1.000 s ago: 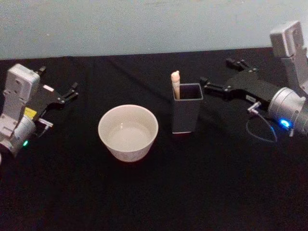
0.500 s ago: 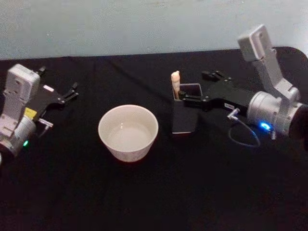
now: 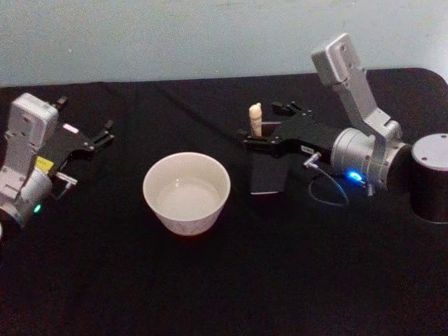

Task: Pick up the stirring spoon with one hand, stir inside the cup, then place it back in its original position.

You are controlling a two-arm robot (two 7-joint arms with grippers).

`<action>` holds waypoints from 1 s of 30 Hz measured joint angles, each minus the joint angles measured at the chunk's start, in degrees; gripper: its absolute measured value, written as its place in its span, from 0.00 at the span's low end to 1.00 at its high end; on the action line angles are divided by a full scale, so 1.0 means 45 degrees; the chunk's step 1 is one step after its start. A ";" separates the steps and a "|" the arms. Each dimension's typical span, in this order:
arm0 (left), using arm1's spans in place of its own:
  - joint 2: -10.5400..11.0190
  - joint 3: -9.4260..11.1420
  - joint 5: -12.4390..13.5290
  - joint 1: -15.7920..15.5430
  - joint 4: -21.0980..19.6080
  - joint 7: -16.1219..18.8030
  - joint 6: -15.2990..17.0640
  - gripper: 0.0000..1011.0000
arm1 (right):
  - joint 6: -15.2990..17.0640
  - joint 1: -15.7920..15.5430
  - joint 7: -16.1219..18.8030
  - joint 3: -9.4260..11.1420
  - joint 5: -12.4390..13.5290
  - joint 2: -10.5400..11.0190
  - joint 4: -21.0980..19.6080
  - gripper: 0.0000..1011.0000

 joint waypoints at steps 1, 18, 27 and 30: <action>0.0000 -0.0001 0.0000 0.0000 0.0000 0.0000 0.0000 0.99 | 0.0020 0.0065 -0.0002 -0.0022 -0.0075 -0.0108 0.0103 0.99; 0.0001 -0.0001 0.0000 0.0000 0.0000 0.0000 0.0000 0.99 | 0.0083 0.0319 0.0192 0.0049 -0.0529 -0.0746 0.0705 0.99; 0.0000 -0.0001 0.0000 0.0000 0.0000 0.0000 0.0000 0.99 | 0.0036 0.0298 0.0173 0.0105 -0.0772 -0.0882 0.0741 0.99; 0.0000 -0.0001 0.0000 0.0000 0.0000 0.0000 0.0000 0.99 | 0.0036 0.0298 0.0170 0.0106 -0.0770 -0.0882 0.0741 0.99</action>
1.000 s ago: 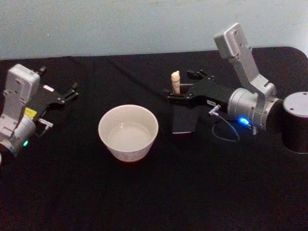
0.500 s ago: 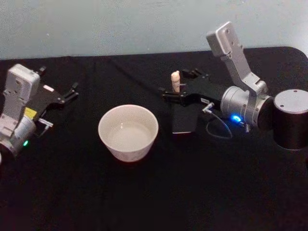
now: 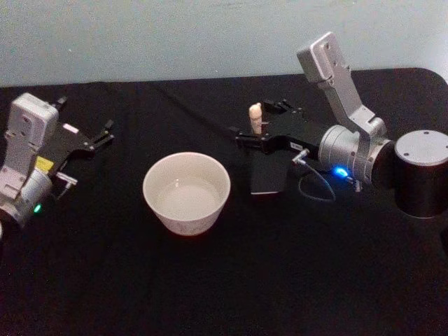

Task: Pick up the stirring spoon with one hand, stir inside the cup, then place it back in its original position.

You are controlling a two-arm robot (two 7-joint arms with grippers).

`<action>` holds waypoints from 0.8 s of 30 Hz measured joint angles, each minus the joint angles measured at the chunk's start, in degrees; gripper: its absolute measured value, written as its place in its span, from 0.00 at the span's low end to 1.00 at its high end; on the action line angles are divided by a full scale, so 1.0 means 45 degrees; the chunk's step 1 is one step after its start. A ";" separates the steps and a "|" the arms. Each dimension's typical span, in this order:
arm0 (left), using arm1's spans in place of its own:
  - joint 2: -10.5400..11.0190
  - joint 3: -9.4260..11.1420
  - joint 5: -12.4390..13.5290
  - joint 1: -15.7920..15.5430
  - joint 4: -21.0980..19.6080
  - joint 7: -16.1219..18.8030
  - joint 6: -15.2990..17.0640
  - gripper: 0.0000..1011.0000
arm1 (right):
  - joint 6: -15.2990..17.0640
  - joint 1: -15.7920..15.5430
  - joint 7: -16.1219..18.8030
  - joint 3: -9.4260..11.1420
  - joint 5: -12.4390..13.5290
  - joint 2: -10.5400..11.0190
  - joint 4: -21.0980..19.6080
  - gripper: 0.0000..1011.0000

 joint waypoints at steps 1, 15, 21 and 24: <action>0.0000 0.0000 0.0000 0.0000 0.0000 0.0000 0.0000 0.99 | 0.0000 0.0000 -0.0002 0.0000 0.0002 0.0000 0.0000 0.99; 0.0000 0.0000 0.0000 0.0000 0.0000 0.0000 0.0000 0.99 | 0.0002 0.0007 -0.0012 -0.0005 0.0029 0.0013 0.0005 0.79; 0.0000 0.0000 0.0000 0.0000 0.0000 0.0000 0.0000 0.99 | 0.0007 0.0007 -0.0012 -0.0005 0.0038 0.0014 0.0005 0.59; 0.0000 0.0000 0.0000 0.0000 0.0000 0.0000 0.0000 0.99 | 0.0008 0.0007 -0.0012 -0.0005 0.0040 0.0015 0.0004 0.50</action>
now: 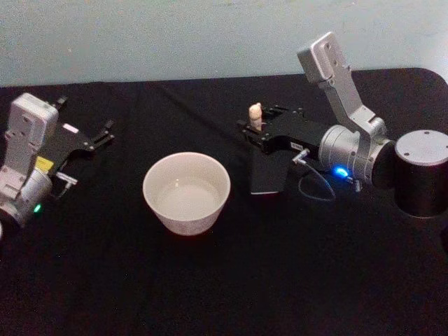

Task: Pick up the stirring spoon with one hand, stir inside the cup, then place it back in its original position.

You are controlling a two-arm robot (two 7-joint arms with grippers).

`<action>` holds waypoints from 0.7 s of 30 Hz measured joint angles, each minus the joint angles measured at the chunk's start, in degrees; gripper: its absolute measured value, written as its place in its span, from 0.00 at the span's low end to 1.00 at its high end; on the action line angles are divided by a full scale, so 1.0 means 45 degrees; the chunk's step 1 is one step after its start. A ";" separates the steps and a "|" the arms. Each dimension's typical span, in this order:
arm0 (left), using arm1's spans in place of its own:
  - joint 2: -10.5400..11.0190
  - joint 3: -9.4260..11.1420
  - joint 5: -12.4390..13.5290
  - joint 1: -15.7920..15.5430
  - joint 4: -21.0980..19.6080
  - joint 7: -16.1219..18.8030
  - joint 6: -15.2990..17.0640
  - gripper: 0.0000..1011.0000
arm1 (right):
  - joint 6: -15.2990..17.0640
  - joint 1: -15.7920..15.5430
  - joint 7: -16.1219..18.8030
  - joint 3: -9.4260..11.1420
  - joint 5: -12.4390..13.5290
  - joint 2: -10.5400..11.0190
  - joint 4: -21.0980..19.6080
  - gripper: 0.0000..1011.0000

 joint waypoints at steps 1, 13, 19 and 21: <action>0.0000 0.0000 0.0000 -0.0001 0.0001 0.0000 0.0000 0.99 | 0.0001 0.0000 0.0000 0.0000 0.0001 0.0000 0.0000 0.47; 0.0000 0.0000 0.0000 0.0000 0.0000 0.0000 0.0000 0.99 | 0.0008 0.0000 0.0001 0.0000 0.0013 -0.0001 0.0000 0.19; -0.0001 0.0000 0.0000 0.0000 0.0000 0.0000 0.0000 0.99 | 0.0008 0.0000 0.0001 -0.0001 0.0020 0.0000 0.0001 0.19; 0.0000 0.0000 0.0000 0.0000 0.0000 0.0000 0.0000 0.99 | 0.0007 -0.0013 0.0005 0.0026 0.0020 -0.0011 -0.0011 0.19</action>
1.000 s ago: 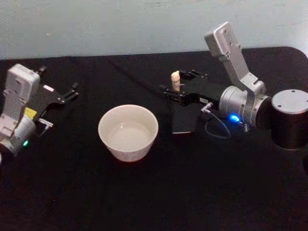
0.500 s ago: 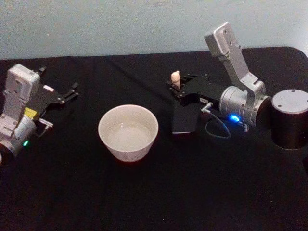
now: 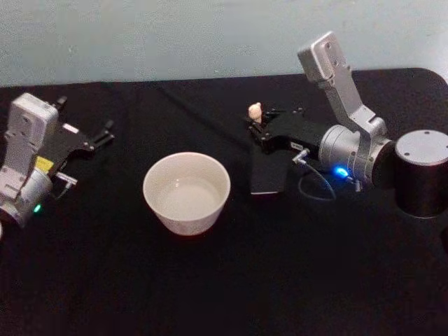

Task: Pick up the stirring spoon with one hand, stir inside the cup, then place it back in its original position.

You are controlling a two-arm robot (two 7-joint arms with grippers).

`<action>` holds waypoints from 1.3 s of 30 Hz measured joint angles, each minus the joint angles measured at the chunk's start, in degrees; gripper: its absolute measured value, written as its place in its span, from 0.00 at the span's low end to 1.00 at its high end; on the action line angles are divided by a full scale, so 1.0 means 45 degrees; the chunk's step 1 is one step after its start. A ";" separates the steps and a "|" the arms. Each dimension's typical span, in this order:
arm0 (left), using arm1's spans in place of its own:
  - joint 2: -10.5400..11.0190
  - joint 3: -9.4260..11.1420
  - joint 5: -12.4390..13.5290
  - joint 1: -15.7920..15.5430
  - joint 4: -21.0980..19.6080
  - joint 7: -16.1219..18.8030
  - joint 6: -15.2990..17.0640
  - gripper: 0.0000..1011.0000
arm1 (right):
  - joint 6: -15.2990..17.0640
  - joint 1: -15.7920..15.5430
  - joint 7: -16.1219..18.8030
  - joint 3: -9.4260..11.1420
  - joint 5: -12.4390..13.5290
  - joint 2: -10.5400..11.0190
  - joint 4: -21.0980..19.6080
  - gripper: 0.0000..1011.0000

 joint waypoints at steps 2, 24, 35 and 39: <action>0.0000 0.0000 0.0000 0.0000 0.0001 0.0000 0.0000 0.99 | -0.0007 -0.0035 0.0000 0.0053 0.0000 -0.0011 -0.0038 0.19; 0.0000 0.0000 0.0000 -0.0001 0.0000 0.0000 0.0000 0.99 | -0.0601 -0.0554 -0.0155 0.1501 0.1290 0.0187 -0.2023 0.19; 0.0000 0.0000 0.0000 0.0000 0.0000 -0.0001 0.0000 0.99 | -0.0966 -0.0509 -0.0440 0.1685 0.1893 0.0224 -0.2565 0.19; 0.0000 0.0000 -0.0001 0.0000 0.0001 -0.0001 0.0000 0.99 | -0.1188 -0.0474 -0.0489 0.1562 0.1992 0.0171 -0.2643 0.19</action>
